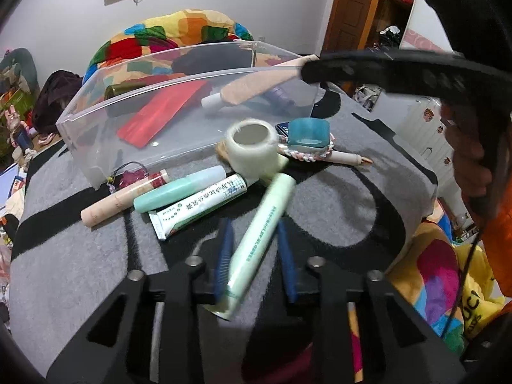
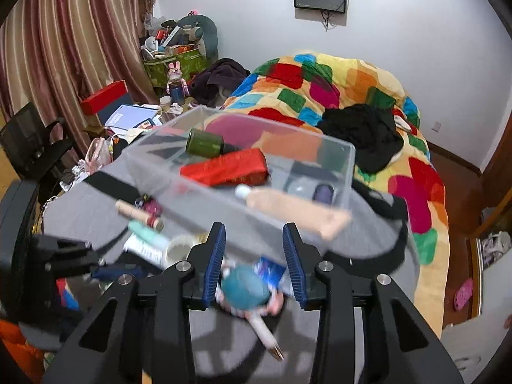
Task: Organize objects
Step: 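Grasp white-green tube with left tool while right tool grasps blue tape roll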
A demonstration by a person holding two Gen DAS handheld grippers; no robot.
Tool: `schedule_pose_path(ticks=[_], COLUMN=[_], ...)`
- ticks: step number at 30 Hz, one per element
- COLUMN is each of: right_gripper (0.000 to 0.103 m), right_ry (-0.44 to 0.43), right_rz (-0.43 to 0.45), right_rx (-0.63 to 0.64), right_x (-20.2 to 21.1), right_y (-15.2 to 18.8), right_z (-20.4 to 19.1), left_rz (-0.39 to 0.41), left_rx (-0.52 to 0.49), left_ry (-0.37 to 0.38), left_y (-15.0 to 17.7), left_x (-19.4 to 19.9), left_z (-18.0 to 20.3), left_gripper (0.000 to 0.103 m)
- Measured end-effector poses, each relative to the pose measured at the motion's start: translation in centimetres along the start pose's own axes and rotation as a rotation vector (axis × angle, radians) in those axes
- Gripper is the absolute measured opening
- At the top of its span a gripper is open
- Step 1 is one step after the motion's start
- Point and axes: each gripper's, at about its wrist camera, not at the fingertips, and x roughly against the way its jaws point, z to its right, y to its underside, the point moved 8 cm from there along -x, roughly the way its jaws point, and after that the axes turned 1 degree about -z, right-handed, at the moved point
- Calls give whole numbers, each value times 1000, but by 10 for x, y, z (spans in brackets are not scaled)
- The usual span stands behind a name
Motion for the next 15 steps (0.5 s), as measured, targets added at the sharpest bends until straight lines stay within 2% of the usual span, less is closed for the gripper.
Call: schedule_pose_path(ticks=[2,8,15], right_gripper=[34,34,34], right_ry=[-5,-22,-25], right_rz=[-9,-66,-95], right_rx=[-4,-14,-29], right_x=[4,-7,-27], right_y=[11,40,43], right_z=[0,-1,-5], left_rz=[-6,-15,0], left_rx=[20,62,39], left_ry=[-3,-28,-64], left_y=[3,18,11], left_x=[4,18,9], left_z=[-1,-8,-2], left_gripper=[15,15,15])
